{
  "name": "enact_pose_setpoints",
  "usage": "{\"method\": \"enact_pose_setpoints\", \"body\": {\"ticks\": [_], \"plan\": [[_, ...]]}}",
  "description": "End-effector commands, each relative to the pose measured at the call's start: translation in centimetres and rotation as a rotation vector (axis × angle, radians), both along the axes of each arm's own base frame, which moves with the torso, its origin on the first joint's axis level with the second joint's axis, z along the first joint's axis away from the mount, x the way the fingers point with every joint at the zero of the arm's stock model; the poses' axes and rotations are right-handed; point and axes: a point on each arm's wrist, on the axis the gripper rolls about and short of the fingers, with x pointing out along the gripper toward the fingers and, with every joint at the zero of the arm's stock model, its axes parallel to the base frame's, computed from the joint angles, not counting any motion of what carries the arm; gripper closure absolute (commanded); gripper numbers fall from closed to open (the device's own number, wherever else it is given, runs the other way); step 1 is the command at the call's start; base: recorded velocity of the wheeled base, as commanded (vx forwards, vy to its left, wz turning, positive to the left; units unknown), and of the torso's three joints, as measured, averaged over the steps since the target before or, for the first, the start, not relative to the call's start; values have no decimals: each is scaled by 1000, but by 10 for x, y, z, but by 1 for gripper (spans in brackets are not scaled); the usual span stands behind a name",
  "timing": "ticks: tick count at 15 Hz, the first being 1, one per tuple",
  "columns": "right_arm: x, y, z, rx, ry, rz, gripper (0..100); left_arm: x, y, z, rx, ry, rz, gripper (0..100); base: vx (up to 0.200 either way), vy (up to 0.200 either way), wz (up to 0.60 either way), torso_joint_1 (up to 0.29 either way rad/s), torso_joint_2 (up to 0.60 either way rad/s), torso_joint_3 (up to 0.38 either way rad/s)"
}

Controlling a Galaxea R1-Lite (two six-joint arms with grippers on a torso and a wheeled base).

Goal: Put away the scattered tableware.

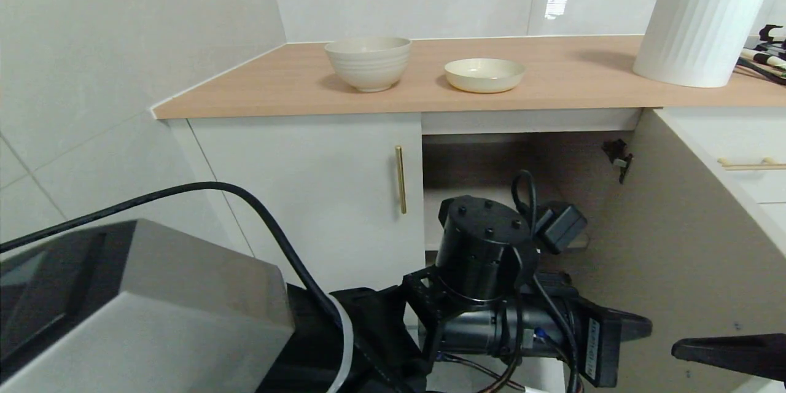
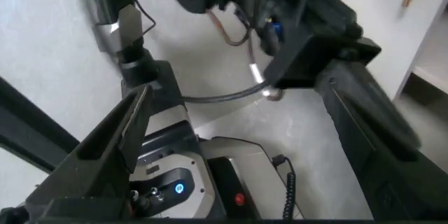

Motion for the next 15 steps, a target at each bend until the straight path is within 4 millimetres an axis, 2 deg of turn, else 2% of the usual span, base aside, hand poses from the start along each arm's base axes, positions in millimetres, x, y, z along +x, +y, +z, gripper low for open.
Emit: {"method": "enact_pose_setpoints", "body": {"ticks": [1,3,5,6,7,8,10,11,13,15], "plan": [[0,0,2,4,-2,-1,0,10,20,9,-4,-8,72,100,0,0,0,0,0,0],[8,5,1,-12,25,-11,0,25,54,20,-9,-15,161,100,0,0,0,0,0,0],[37,22,3,-54,128,-144,0,36,114,34,-7,-27,299,100,0,0,0,0,0,0],[45,27,3,-69,145,-193,0,37,132,37,-1,-35,342,100,0,0,0,0,0,0],[68,41,3,-105,173,-262,0,37,175,38,27,-83,439,100,0,0,0,0,0,0],[85,50,4,-129,187,-310,0,37,207,36,61,-132,520,100,0,0,0,0,0,0],[119,61,9,-154,204,-403,0,31,259,30,122,-172,666,100,0,0,0,0,0,0],[129,66,14,-170,214,-423,0,26,279,28,143,-185,726,100,0,0,0,0,0,0],[138,70,19,-198,221,-485,0,17,300,33,158,-239,792,100,0,0,0,0,0,0],[133,66,18,-201,221,-499,0,13,301,42,159,-311,789,100,0,0,0,0,0,0]]}}
